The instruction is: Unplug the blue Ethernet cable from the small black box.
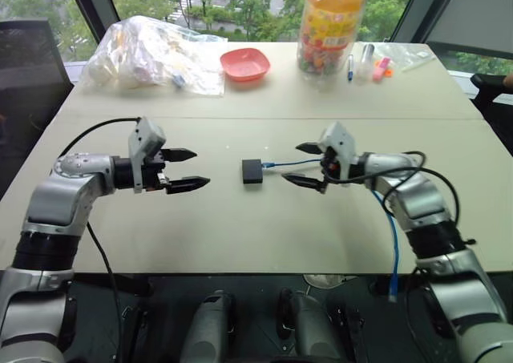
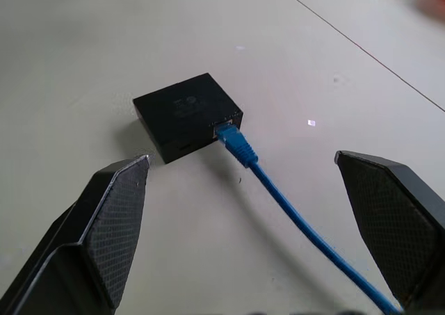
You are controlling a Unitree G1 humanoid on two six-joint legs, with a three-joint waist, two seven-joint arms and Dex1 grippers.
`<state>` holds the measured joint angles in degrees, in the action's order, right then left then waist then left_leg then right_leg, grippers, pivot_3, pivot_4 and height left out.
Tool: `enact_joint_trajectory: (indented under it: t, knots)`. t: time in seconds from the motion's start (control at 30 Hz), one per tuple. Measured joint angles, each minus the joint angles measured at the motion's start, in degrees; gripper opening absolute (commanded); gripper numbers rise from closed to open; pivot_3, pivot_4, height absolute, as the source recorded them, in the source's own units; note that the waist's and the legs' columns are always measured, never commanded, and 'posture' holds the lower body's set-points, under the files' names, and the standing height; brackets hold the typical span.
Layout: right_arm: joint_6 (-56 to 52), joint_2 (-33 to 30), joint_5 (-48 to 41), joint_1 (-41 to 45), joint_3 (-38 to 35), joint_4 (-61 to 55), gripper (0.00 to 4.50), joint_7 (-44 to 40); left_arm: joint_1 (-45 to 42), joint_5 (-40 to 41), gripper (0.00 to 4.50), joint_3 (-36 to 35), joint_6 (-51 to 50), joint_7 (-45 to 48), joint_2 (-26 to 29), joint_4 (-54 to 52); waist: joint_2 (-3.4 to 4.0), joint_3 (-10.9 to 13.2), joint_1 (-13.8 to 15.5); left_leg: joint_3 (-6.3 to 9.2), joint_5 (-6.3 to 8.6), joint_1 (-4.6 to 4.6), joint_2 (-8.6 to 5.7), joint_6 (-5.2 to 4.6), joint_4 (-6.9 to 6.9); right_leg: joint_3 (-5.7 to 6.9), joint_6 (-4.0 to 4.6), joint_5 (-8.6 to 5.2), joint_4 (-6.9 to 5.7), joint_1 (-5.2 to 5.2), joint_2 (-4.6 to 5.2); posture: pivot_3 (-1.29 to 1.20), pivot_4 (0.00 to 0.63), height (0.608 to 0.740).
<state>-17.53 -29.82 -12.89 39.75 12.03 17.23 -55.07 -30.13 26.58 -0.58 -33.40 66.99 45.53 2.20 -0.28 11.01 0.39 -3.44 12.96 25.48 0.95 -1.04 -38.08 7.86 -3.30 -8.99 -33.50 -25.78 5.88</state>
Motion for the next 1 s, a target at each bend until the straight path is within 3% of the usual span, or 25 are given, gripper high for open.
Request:
enact_joint_trajectory:
  t: [0.23,0.27,0.33,0.57,0.77,1.0]
  knots:
    - [17.95,9.65,11.24,18.14,4.87,38.26,4.50,-1.54,0.44,0.46,4.32,-0.45,-2.28,0.39,1.07,-2.88,0.01,0.04,-0.82,-0.12,-0.02,-0.03,-0.05,-0.01,-0.01,-0.19,-0.24,0.06,-0.27,-0.09,-0.01,0.00,0.150,0.740]
    - [20.53,10.70,12.91,19.63,5.51,42.90,4.24,-1.44,1.24,0.54,4.34,-0.57,-2.44,-0.16,0.95,-3.87,0.01,0.04,-0.99,-0.14,-0.02,-0.03,-0.05,-0.01,0.00,-0.25,-0.25,0.05,-0.32,-0.11,-0.01,0.00,0.150,0.740]
    - [24.54,11.76,14.59,21.88,5.73,47.56,3.61,-1.75,3.10,0.88,4.35,-0.79,-2.85,-1.35,0.50,-5.30,0.01,0.04,-1.28,-0.27,-0.02,-0.17,-0.05,-0.01,0.00,-0.42,-0.28,0.04,-0.47,-0.11,-0.01,0.00,0.150,0.740]
    - [30.59,15.35,18.82,24.41,5.64,54.13,0.03,-4.99,9.70,2.69,4.35,-3.73,-4.78,-5.64,0.39,-10.65,0.01,0.04,-1.59,-0.67,-0.07,-0.82,0.20,0.11,0.00,-0.88,-0.01,-0.03,-0.73,0.11,-0.19,0.00,0.150,0.740]
    - [35.76,14.48,23.38,24.55,6.09,53.88,0.03,-0.76,7.90,3.11,4.35,-4.92,-4.50,-7.07,-1.08,-8.28,0.04,0.05,-1.15,-0.90,0.04,-1.01,0.38,0.30,0.00,-1.00,0.10,0.00,-0.66,0.19,-0.27,0.00,0.150,0.740]
    - [52.65,3.95,29.74,22.25,4.37,35.11,0.03,17.83,-11.87,9.35,4.35,-8.99,-7.69,-2.02,-8.50,19.00,-0.01,0.09,-1.11,-1.14,-0.06,-0.53,0.17,0.06,0.01,-1.18,-0.19,0.13,-0.69,-0.25,-0.27,0.00,0.150,0.740]
